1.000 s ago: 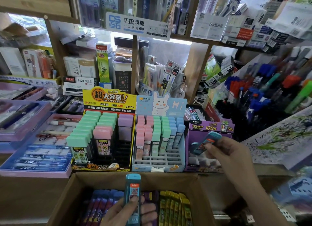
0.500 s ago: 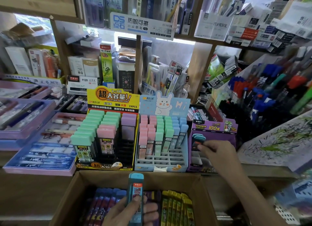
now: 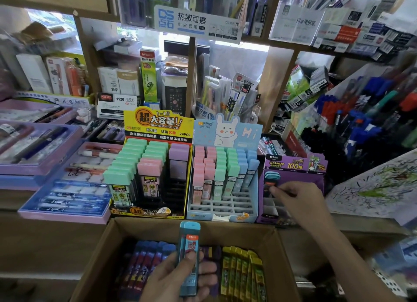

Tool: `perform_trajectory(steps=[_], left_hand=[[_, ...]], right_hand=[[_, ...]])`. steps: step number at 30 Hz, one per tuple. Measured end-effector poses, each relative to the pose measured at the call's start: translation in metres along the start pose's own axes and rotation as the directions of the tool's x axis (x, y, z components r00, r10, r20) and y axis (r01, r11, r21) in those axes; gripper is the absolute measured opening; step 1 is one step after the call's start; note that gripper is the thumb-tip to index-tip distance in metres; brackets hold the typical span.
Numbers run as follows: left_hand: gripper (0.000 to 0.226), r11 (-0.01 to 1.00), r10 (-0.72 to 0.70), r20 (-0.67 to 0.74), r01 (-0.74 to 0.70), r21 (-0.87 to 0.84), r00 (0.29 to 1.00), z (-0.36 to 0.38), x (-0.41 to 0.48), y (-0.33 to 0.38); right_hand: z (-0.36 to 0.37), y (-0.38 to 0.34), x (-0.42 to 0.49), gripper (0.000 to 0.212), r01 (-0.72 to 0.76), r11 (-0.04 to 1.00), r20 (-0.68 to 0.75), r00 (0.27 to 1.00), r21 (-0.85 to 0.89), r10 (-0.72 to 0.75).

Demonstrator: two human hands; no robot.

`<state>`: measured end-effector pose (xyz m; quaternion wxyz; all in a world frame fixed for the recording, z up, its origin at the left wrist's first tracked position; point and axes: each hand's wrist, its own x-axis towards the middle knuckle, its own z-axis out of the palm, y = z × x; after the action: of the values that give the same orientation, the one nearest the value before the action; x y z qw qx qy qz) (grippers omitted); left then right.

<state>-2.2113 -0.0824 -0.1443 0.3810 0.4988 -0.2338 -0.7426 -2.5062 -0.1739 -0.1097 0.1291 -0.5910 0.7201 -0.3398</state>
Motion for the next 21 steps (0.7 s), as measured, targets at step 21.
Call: perform_trajectory(steps=[21], left_hand=[[0.043,1.0,0.014,0.041,-0.015,0.012,0.999,-0.007,0.005,-0.008]], right_hand=[[0.022,-0.061,-0.089,0.01,-0.051,0.946,0.248,0.968,0.32,-0.031]])
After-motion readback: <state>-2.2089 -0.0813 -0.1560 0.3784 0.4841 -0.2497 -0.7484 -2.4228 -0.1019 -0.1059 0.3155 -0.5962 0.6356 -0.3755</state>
